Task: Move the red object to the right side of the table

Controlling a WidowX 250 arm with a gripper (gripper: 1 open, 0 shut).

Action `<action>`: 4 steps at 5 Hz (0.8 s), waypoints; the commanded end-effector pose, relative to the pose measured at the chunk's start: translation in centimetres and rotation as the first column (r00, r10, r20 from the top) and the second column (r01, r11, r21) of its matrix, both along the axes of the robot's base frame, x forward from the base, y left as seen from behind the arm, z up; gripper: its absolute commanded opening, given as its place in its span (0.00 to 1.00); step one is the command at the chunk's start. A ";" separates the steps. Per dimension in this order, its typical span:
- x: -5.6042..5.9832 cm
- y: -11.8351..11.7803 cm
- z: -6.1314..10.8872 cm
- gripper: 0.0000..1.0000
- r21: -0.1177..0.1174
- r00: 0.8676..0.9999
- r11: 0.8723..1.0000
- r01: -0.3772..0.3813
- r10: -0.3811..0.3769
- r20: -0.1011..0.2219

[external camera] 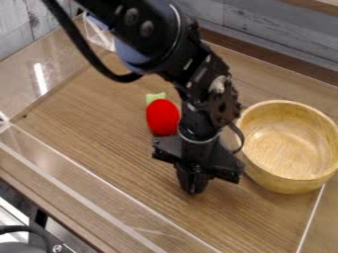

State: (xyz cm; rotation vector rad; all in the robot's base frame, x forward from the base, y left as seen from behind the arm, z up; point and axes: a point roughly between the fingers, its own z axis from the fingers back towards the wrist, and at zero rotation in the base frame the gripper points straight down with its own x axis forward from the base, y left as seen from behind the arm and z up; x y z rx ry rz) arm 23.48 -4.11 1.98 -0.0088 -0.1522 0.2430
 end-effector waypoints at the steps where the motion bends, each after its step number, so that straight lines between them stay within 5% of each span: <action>1: 1.4 0.1 0.8 0.00 -0.022 0.999 1.000 -0.016 0.017 0.041; 2: 0.8 1.2 0.8 1.00 -0.037 0.998 0.998 0.053 -0.052 0.043; 3: 0.4 2.2 1.0 1.00 -0.048 0.992 0.991 0.123 -0.121 0.047; 4: 2.3 2.4 0.9 1.00 -0.063 0.990 0.990 0.127 -0.122 0.074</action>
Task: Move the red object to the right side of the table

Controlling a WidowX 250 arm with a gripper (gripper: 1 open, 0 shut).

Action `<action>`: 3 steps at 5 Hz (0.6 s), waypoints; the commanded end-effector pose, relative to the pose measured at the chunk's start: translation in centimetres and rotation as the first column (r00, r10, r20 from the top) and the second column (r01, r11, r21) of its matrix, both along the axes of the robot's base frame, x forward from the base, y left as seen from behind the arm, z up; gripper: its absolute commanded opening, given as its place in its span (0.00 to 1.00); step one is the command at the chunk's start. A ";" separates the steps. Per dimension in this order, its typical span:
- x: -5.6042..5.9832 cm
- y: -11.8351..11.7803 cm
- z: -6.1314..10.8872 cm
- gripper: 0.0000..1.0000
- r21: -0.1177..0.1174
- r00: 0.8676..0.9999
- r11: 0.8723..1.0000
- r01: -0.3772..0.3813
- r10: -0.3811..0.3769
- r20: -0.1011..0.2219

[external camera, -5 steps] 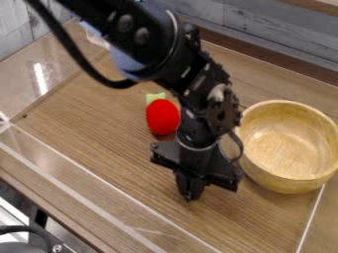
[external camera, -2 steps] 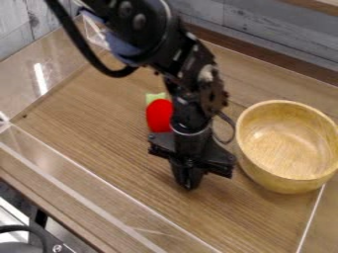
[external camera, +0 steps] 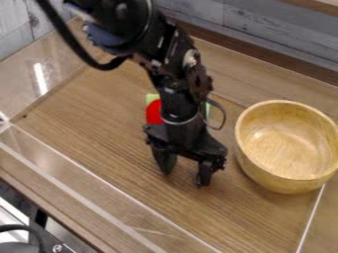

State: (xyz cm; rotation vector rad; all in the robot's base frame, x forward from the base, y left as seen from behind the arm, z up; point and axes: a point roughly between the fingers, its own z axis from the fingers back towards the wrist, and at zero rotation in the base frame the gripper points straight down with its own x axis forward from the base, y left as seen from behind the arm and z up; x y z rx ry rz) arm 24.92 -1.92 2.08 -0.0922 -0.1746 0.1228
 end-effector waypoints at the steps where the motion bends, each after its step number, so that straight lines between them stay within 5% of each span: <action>1: 2.7 0.2 0.7 1.00 -0.005 0.999 1.000 -0.013 0.013 0.050; 2: 2.5 0.8 1.3 0.00 -0.010 0.998 0.999 -0.043 0.044 0.051; 3: 2.1 0.9 2.1 0.00 -0.014 0.998 0.999 -0.042 0.043 0.054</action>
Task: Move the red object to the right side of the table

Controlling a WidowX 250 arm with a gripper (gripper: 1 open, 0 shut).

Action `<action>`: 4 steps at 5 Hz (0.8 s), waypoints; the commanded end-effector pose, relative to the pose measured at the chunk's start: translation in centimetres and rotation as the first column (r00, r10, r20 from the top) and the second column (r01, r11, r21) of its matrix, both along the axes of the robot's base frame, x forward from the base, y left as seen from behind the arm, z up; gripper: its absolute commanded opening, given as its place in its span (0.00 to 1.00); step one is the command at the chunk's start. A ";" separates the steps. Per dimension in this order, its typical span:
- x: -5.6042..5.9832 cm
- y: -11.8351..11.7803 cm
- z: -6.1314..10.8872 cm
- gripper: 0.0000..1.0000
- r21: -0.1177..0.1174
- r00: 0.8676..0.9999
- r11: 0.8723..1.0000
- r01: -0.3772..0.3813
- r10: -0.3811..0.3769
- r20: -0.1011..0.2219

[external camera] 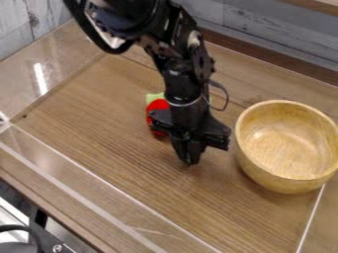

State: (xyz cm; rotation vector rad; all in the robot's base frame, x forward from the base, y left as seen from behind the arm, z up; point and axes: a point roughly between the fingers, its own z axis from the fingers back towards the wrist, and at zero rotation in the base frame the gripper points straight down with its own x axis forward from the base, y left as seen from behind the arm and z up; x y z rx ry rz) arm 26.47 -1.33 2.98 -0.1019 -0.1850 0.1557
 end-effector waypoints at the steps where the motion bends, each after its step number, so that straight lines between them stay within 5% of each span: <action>1: 0.2 0.5 1.4 0.00 -0.004 0.999 1.000 -0.001 0.002 0.041; 3: -0.2 2.9 0.3 0.00 -0.011 0.996 0.996 0.090 -0.090 0.028; 4: -0.2 2.1 0.2 1.00 -0.007 0.995 0.996 0.085 -0.084 0.050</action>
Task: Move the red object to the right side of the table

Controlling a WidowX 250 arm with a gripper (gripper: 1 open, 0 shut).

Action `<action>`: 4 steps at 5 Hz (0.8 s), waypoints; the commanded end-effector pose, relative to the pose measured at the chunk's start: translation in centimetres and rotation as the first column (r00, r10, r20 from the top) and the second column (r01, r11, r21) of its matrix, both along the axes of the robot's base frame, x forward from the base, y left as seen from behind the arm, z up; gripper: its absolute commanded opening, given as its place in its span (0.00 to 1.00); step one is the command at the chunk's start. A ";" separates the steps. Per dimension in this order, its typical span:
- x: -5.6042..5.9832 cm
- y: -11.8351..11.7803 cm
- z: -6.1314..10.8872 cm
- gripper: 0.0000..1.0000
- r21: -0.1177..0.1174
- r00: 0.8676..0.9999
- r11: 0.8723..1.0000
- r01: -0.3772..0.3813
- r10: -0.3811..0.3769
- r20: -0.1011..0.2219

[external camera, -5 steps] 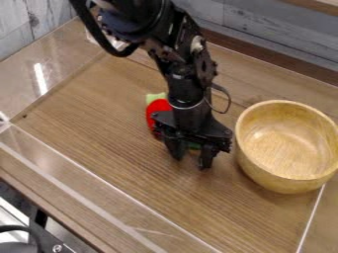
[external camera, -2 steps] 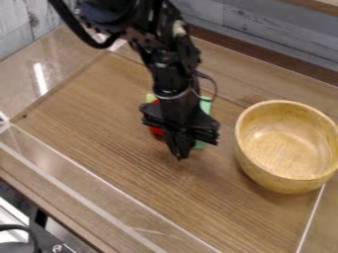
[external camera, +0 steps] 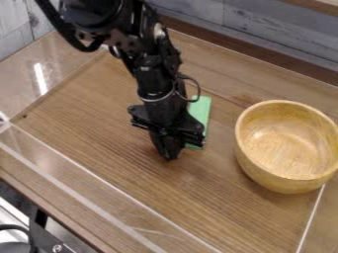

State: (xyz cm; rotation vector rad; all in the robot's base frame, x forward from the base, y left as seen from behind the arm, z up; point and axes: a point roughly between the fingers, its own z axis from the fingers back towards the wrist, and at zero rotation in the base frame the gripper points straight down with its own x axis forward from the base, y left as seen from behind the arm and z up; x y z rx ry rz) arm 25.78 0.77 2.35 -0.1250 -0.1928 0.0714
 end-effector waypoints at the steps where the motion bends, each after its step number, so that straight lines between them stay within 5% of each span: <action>1: 0.6 -0.7 0.8 1.00 0.005 0.998 1.000 -0.008 0.008 0.059; 3: 0.7 -0.8 4.0 1.00 0.012 0.991 0.996 0.086 -0.087 0.099; 4: 1.0 -2.4 4.3 1.00 0.018 0.992 0.998 0.064 -0.065 0.111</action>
